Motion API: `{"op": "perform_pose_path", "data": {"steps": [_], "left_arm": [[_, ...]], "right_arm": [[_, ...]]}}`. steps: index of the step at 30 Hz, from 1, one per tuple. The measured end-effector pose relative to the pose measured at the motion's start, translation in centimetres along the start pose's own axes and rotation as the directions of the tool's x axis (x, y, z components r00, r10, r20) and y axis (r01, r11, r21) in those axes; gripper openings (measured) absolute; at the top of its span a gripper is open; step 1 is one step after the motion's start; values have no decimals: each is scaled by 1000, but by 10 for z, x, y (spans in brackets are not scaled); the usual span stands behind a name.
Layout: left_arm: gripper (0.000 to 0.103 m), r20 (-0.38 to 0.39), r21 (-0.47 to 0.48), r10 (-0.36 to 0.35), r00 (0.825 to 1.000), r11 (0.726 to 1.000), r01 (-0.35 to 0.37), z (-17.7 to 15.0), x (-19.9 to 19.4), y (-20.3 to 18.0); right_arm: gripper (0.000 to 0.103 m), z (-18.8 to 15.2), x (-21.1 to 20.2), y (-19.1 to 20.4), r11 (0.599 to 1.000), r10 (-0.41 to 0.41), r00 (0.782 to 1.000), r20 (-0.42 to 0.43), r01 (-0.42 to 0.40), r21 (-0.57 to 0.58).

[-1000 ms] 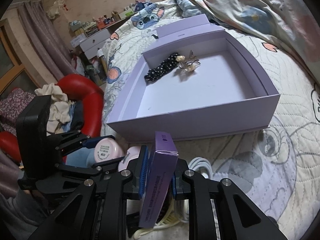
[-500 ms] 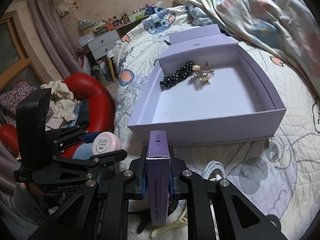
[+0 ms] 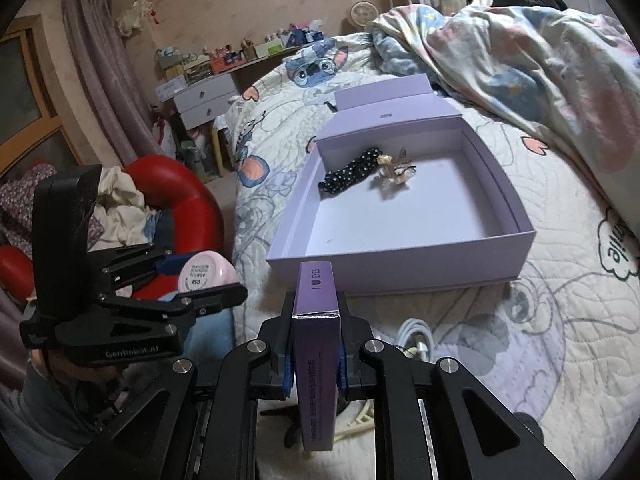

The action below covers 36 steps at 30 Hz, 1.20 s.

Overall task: Organize rigid objects
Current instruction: 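Carry the pink compact and purple box toward the lavender box with both grippers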

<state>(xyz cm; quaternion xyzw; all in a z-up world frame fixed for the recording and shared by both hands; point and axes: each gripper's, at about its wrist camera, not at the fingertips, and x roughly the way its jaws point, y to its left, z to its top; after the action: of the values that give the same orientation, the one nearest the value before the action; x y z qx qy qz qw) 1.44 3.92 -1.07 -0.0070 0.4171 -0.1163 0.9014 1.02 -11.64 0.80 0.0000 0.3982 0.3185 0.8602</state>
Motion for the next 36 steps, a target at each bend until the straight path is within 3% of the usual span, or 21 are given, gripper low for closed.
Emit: {"op": "perform_pose_path", "data": {"steps": [18, 36], "left_arm": [[51, 23, 23, -41, 999, 999, 41, 15, -9, -24], [51, 47, 49, -61, 997, 997, 59, 61, 4, -31]], "right_arm": [[15, -6, -28, -3, 999, -51, 998, 27, 50, 20], [15, 28, -27, -25, 999, -52, 997, 54, 52, 13]]}}
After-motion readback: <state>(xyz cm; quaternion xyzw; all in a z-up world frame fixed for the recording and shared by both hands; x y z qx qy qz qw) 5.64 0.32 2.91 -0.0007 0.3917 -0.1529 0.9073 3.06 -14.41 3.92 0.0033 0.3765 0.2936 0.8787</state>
